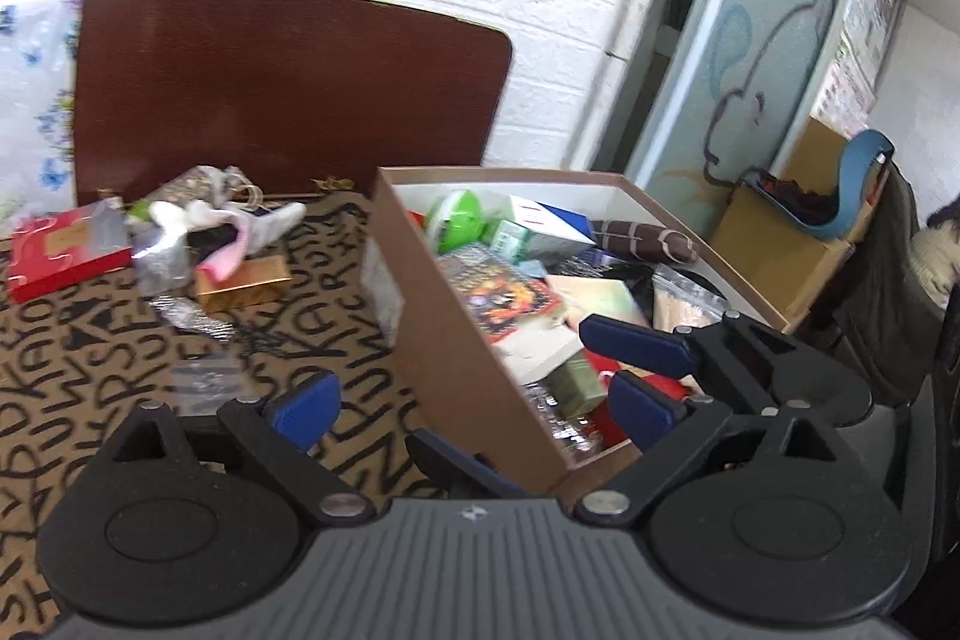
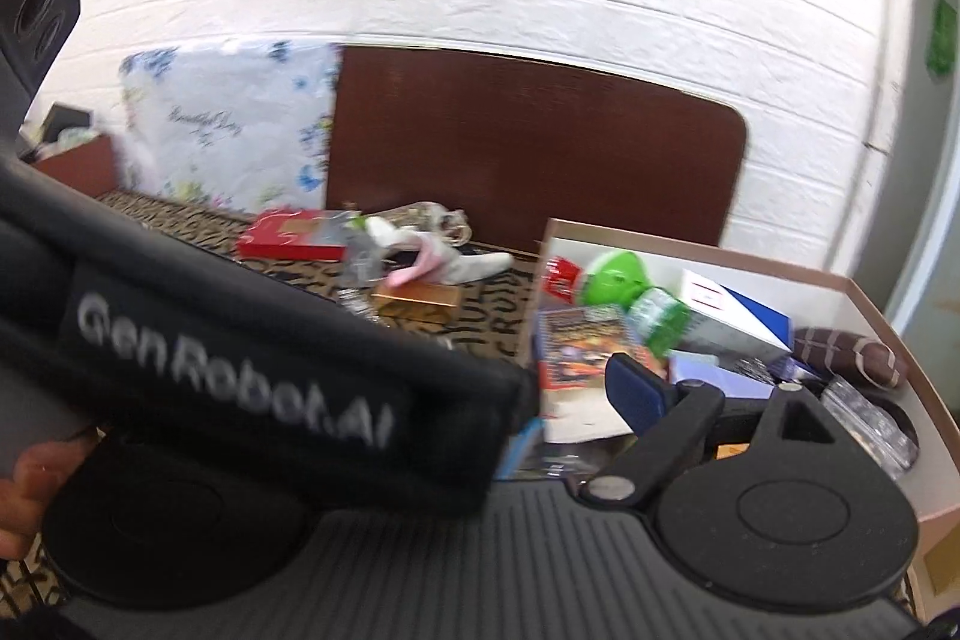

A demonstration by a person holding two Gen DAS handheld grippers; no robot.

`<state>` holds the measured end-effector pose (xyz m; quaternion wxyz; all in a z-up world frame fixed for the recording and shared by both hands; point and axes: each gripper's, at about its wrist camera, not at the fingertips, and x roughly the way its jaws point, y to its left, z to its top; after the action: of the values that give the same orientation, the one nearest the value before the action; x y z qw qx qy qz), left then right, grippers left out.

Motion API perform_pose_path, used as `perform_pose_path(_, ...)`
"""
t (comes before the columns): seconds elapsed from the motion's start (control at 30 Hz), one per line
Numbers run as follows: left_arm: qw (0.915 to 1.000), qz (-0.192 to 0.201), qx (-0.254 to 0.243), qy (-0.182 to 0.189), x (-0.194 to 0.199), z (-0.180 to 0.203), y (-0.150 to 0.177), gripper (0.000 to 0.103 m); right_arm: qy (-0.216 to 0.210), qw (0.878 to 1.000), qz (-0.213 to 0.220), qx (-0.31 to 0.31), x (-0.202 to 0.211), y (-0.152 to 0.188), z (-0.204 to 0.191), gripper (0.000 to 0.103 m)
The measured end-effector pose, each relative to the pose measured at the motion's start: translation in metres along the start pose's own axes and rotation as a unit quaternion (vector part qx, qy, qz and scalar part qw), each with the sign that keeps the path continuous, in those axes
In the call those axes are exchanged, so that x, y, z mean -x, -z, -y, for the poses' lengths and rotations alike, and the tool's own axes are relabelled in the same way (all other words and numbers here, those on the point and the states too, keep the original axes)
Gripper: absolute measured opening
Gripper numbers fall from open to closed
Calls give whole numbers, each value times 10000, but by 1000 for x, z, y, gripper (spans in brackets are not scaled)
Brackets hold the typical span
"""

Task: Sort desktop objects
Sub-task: 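Open the left gripper to drop the card box and withdraw, then move the left gripper to the silver wristwatch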

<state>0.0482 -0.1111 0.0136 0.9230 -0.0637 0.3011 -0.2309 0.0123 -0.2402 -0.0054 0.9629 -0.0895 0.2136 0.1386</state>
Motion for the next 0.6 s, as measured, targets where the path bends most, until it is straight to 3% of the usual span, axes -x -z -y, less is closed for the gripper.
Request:
perform_pose_path(0.3, 9987, -159, 456, -143, 25, -36, 19, 99, -387, 9989, -95, 250, 1, -7, -51, 89)
perform_pose_path(0.5, 9977, -51, 515, -441, 41, -56, 29, 100, -709, 9966, -157, 377, -8, -9, -80, 89)
perform_pose_path(0.6, 9980, -19, 483, -396, 46, -66, 31, 100, -825, 9956, -177, 406, -15, -11, -89, 89)
